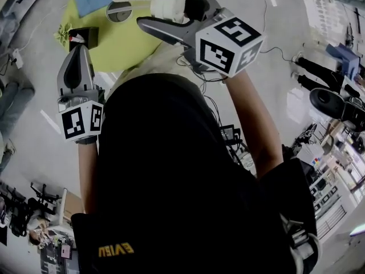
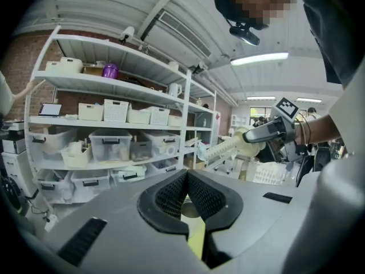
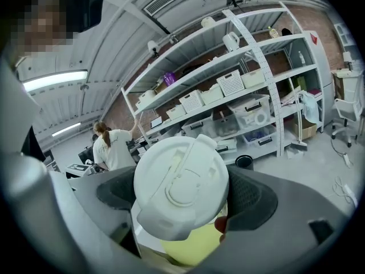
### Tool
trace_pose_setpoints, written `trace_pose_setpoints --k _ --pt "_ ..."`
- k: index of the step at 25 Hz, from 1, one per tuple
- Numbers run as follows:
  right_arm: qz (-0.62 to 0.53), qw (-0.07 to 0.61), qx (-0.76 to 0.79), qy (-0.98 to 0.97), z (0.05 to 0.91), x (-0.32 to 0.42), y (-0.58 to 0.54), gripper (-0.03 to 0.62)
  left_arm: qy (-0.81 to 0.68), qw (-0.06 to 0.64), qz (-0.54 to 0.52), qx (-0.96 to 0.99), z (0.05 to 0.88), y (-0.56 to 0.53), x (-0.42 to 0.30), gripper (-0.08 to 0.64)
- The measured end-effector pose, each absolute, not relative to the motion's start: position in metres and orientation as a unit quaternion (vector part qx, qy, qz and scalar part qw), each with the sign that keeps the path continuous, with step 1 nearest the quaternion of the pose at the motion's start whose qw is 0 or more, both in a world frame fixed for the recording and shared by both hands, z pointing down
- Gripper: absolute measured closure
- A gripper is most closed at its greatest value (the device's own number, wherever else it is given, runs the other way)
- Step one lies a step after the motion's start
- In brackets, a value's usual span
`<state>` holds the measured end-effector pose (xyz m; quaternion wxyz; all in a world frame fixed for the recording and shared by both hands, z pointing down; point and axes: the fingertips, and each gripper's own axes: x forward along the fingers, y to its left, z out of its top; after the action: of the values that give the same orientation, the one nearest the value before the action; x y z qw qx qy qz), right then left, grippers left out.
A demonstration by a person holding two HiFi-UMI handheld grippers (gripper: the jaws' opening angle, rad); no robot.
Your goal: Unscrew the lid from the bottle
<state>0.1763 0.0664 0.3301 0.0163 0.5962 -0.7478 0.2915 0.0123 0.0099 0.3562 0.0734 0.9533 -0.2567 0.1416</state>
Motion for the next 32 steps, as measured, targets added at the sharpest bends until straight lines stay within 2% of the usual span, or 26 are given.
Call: trace_pose_setpoints --k 32 --pt "0.287 0.052 0.586 -0.756 0.334 0.169 0.066 0.135 -0.244 0.071 0.155 0.955 0.357 0.013 0.020 0.541"
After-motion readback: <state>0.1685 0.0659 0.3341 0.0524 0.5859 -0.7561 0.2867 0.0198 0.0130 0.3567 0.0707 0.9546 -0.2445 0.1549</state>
